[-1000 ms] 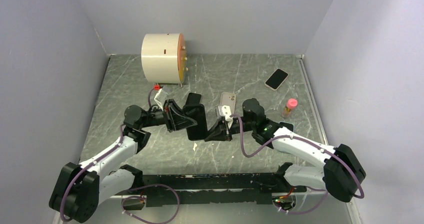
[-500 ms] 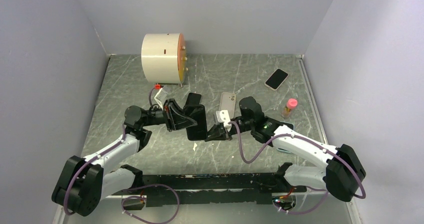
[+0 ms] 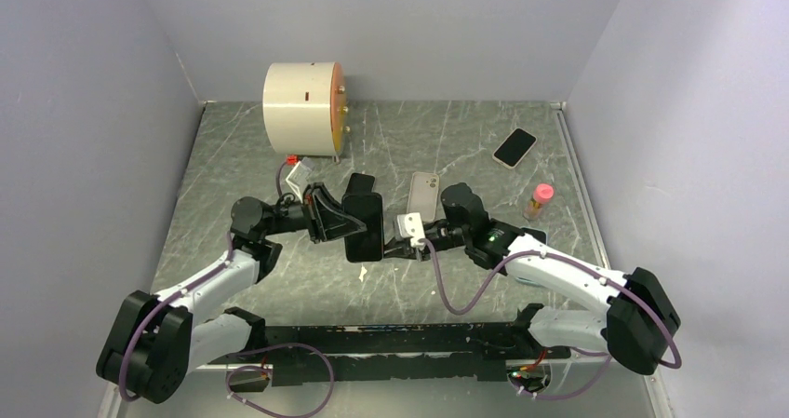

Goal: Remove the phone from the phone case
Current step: Remove the phone case from the phone.

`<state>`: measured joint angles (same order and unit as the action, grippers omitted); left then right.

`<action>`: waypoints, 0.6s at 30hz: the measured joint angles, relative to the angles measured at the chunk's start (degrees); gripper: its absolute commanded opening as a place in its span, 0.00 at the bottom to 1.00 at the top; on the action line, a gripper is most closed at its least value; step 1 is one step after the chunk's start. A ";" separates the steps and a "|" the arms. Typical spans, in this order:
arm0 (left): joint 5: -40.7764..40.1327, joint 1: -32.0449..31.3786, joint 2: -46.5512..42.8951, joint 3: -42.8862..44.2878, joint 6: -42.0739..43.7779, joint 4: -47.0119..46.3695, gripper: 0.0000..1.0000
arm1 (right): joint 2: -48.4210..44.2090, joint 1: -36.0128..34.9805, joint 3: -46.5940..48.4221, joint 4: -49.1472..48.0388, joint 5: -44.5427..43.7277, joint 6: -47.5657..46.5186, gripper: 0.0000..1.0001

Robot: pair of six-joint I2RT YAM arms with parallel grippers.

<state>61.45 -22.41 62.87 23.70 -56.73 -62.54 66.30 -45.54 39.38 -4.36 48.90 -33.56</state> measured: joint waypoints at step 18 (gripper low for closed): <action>-3.65 -2.86 -6.86 0.44 6.84 15.96 0.03 | -2.60 0.66 -3.67 -10.19 -5.09 8.74 0.29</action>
<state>57.80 -25.28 56.01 24.14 -49.89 -46.59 63.70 -44.88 35.70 -14.55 43.81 -24.82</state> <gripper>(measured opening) 0.165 0.209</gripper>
